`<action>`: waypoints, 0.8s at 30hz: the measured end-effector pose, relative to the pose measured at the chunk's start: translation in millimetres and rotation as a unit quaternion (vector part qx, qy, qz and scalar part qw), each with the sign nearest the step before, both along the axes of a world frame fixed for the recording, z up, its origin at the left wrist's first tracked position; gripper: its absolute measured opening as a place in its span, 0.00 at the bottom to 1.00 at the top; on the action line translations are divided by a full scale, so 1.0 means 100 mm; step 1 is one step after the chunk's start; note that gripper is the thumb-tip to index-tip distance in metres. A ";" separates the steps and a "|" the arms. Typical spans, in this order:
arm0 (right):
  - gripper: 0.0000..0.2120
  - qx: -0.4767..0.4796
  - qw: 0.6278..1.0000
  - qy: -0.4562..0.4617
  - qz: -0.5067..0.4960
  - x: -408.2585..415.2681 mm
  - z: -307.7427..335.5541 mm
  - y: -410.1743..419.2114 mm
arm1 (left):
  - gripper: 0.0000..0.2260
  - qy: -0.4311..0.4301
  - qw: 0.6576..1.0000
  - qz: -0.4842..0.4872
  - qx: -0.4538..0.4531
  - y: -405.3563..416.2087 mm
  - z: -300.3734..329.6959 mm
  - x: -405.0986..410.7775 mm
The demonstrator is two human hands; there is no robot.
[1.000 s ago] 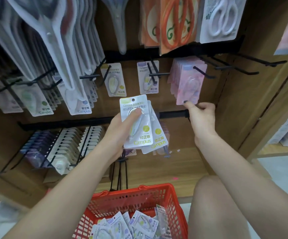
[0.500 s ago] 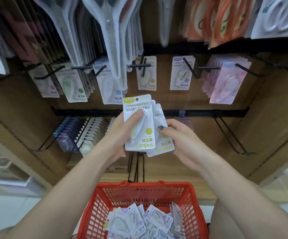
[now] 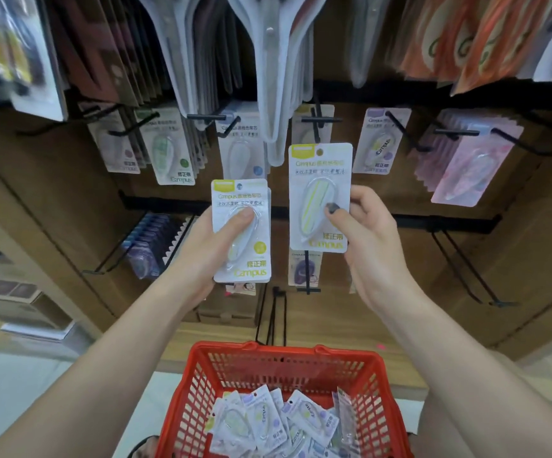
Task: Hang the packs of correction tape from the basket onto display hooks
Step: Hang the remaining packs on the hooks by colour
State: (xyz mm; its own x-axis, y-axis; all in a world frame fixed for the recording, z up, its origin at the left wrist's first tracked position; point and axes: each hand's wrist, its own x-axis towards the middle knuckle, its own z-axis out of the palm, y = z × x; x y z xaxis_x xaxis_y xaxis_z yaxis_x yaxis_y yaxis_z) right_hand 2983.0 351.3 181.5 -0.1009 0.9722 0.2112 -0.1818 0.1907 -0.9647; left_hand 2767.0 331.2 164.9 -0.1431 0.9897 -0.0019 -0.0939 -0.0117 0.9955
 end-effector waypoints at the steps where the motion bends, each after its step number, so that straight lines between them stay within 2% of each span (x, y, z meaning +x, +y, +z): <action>1: 0.07 0.006 1.000 -0.002 -0.004 -0.01 -0.01 -0.01 | 0.13 0.002 1.000 -0.001 0.004 0.00 0.00 -0.01; 5: 0.08 0.031 0.999 0.004 -0.021 -0.05 0.01 -0.05 | 0.12 -0.003 1.000 0.001 0.002 0.00 -0.02 -0.03; 8: 0.07 0.016 0.999 0.004 -0.031 -0.08 0.05 -0.03 | 0.10 -0.008 1.000 0.008 0.000 0.01 -0.02 -0.04; 17: 0.06 0.074 0.994 -0.058 -0.062 -0.16 0.06 -0.07 | 0.08 0.001 1.000 0.016 0.006 0.03 -0.04 -0.09; 24: 0.05 0.083 0.988 -0.066 -0.115 -0.27 0.10 -0.09 | 0.09 0.006 1.000 0.002 0.014 0.05 -0.03 -0.11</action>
